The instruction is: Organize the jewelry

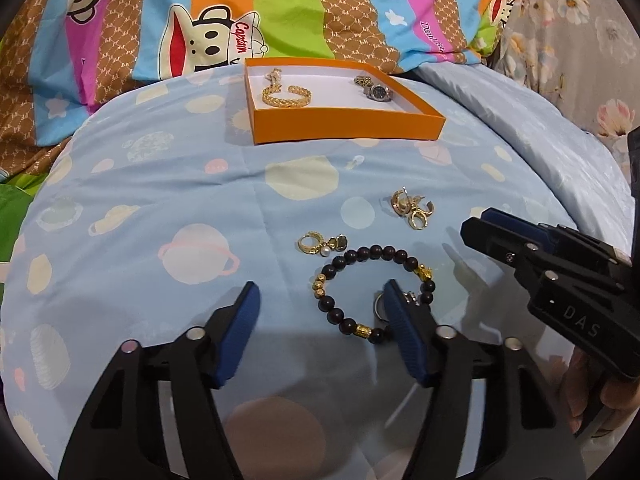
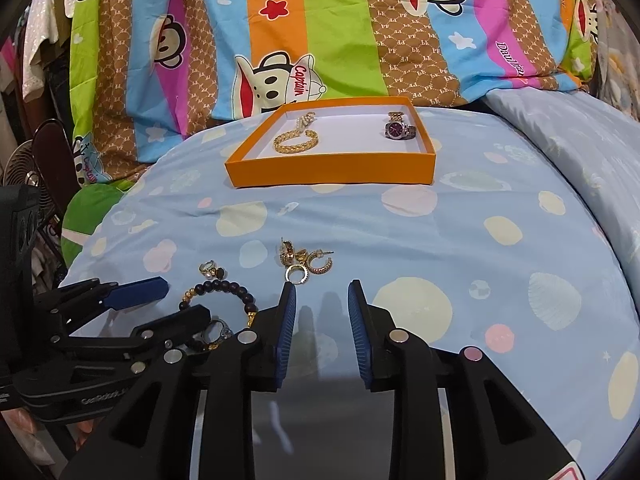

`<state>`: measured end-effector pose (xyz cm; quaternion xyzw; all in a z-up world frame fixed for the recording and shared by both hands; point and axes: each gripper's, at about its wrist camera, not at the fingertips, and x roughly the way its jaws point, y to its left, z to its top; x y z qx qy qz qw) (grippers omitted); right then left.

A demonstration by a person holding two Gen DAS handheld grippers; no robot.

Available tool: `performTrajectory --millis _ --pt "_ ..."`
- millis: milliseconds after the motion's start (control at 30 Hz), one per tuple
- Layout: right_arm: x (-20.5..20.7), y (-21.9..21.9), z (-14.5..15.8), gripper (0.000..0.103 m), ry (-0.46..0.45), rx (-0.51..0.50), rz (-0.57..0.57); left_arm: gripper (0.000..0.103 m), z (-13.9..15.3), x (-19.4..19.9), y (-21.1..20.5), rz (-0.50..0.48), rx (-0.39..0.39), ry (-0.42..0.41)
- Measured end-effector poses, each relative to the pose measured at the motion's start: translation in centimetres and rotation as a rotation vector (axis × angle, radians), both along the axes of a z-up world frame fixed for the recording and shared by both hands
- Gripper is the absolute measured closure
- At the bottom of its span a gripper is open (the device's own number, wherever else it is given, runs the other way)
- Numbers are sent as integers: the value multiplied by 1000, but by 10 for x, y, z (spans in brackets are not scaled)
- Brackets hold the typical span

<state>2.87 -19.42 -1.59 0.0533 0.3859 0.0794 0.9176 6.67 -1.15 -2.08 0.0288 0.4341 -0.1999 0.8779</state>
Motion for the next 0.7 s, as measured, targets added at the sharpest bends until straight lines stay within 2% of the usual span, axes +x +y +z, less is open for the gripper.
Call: performTrajectory --millis 100,233,300,367,400,533,700 --pt "0 0 0 76 2 0 2 51 0 2 -2 -4 -9 1" --pt "1 0 0 76 5 3 -1 74 -1 1 -8 -19 8 -11" --pt "1 1 -1 76 7 5 -2 83 -1 1 -9 -28 7 -11" --pt "2 2 -1 76 8 2 1 86 -1 0 -9 -32 5 -9" --pt "2 3 -2 76 9 1 3 93 -1 0 -9 -35 4 -8" --pt "4 6 -1 76 9 -3 11 96 0 -1 -8 -55 -13 -3" --pt "12 12 1 74 6 0 31 96 12 -4 1 -79 -111 13"
